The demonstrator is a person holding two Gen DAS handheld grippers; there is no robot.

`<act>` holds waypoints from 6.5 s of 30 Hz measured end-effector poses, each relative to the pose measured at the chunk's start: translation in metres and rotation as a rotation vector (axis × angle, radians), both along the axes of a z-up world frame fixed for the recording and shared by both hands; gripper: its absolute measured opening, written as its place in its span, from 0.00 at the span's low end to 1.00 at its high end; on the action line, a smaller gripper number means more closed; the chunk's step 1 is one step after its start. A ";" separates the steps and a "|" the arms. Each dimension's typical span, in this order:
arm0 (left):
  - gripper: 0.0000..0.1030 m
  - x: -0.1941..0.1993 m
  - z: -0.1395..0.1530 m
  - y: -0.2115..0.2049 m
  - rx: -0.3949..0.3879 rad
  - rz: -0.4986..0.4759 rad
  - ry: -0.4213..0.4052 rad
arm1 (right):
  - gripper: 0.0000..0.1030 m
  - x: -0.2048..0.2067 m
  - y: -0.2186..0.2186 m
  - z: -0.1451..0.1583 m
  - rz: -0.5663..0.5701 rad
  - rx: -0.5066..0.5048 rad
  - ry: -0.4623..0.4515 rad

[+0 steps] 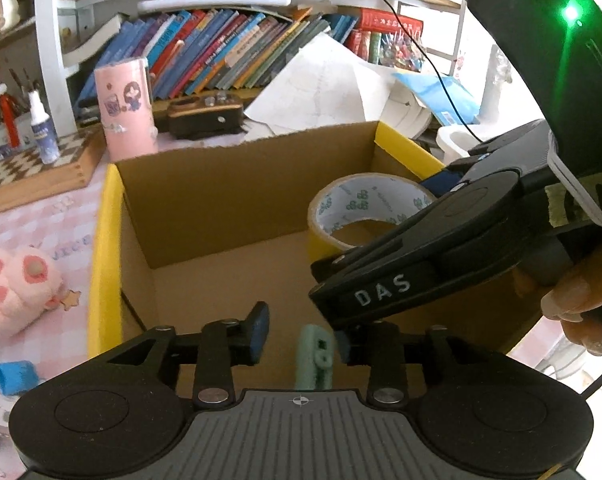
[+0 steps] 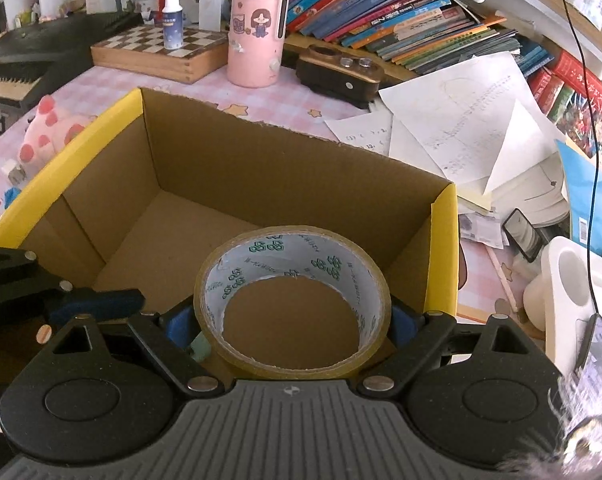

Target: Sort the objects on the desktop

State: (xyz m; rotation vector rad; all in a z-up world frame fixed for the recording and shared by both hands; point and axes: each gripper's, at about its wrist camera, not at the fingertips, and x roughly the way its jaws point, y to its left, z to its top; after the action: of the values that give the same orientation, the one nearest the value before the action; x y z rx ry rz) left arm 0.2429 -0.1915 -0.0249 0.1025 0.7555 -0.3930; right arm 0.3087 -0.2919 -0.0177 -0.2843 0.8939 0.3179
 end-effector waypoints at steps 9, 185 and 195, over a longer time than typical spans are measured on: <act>0.65 -0.028 0.038 0.012 -0.013 0.014 -0.163 | 0.90 -0.024 -0.011 0.035 -0.061 0.168 -0.120; 0.24 -0.194 0.039 0.297 -0.232 0.223 -0.086 | 0.37 -0.230 0.201 0.014 -0.219 0.399 -0.099; 0.24 -0.224 0.039 0.279 -0.242 0.107 -0.077 | 0.37 -0.287 0.184 0.007 -0.332 0.398 -0.080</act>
State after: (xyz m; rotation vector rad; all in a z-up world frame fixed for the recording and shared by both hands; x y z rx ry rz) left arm 0.0191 0.0874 0.0143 -0.1486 0.6295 -0.3734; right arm 0.0221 -0.1081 -0.0110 0.2169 0.7646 0.1685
